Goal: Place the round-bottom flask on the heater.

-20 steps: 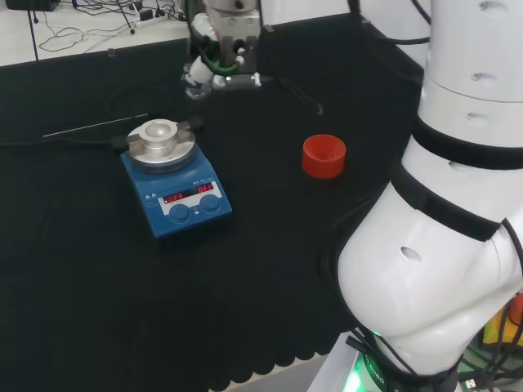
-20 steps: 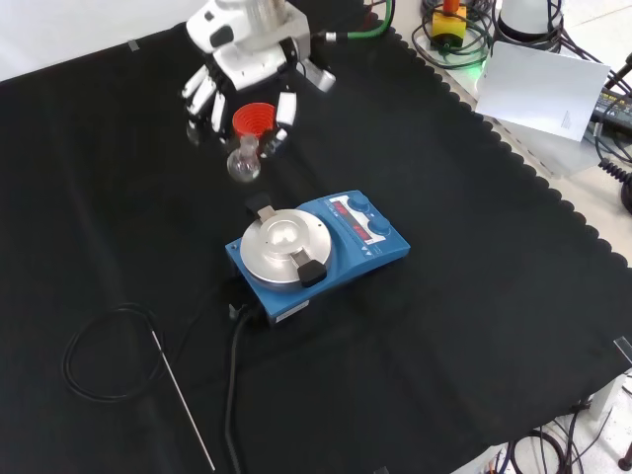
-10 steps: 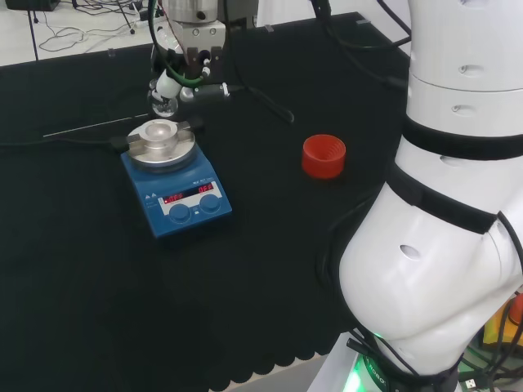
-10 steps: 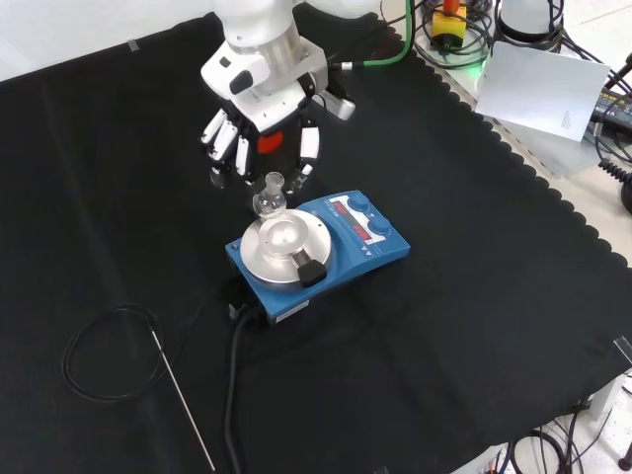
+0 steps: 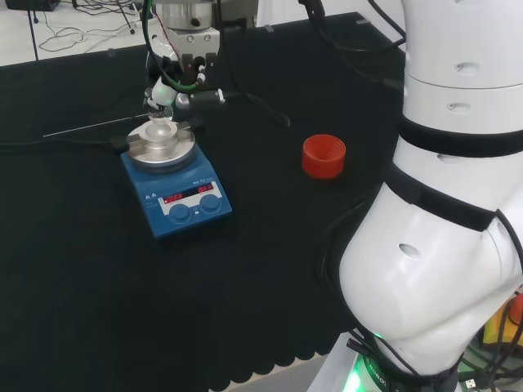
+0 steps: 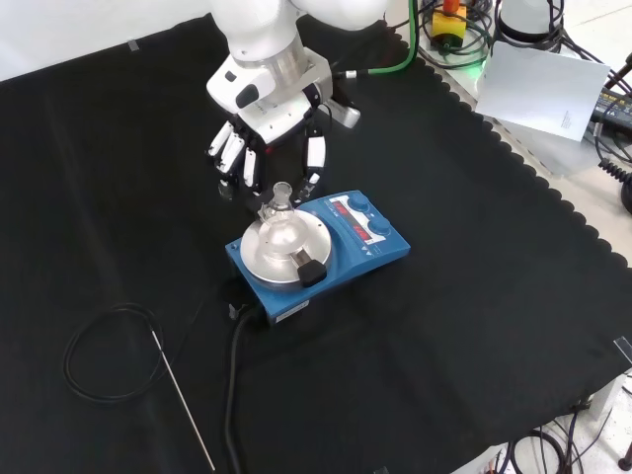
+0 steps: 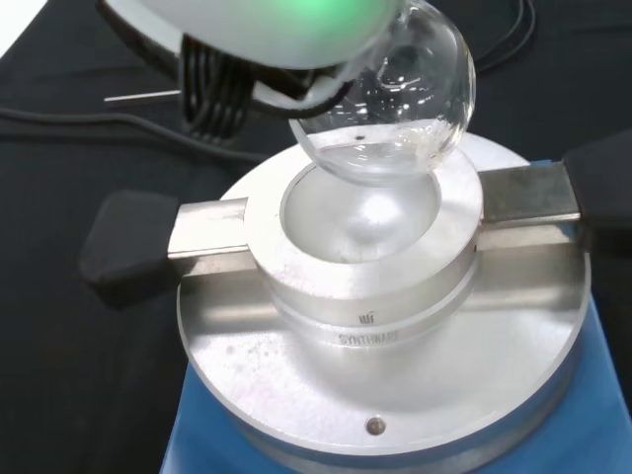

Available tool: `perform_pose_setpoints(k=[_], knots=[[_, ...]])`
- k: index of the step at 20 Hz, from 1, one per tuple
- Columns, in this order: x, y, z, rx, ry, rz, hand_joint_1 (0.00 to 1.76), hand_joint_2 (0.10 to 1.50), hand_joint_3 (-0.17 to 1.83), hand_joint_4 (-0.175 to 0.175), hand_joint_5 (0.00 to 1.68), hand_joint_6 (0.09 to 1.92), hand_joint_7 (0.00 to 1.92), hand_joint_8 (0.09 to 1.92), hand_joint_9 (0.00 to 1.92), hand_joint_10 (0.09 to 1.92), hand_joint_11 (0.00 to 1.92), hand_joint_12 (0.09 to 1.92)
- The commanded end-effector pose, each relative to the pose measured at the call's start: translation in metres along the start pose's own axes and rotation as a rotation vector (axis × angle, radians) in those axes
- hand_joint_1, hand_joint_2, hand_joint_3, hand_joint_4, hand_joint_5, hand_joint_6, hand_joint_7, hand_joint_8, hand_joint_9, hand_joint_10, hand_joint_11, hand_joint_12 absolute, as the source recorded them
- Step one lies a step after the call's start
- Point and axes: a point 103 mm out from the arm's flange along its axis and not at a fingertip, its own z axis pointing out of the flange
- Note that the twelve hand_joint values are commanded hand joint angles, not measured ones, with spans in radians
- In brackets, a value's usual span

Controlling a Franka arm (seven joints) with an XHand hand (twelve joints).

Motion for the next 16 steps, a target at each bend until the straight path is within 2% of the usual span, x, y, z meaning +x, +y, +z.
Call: perform_pose_setpoints(k=[1,16], knots=[[0.001,0.003,0.006,0.016,0.009,-0.009,1.13,0.62,0.82,0.048,1.18,0.92,0.46,0.69,0.66,0.59,0.41,1.33],[0.003,0.009,0.018,0.049,0.010,-0.018,1.13,0.62,0.82,0.049,1.18,0.92,0.46,0.69,0.66,0.59,0.41,1.33]])
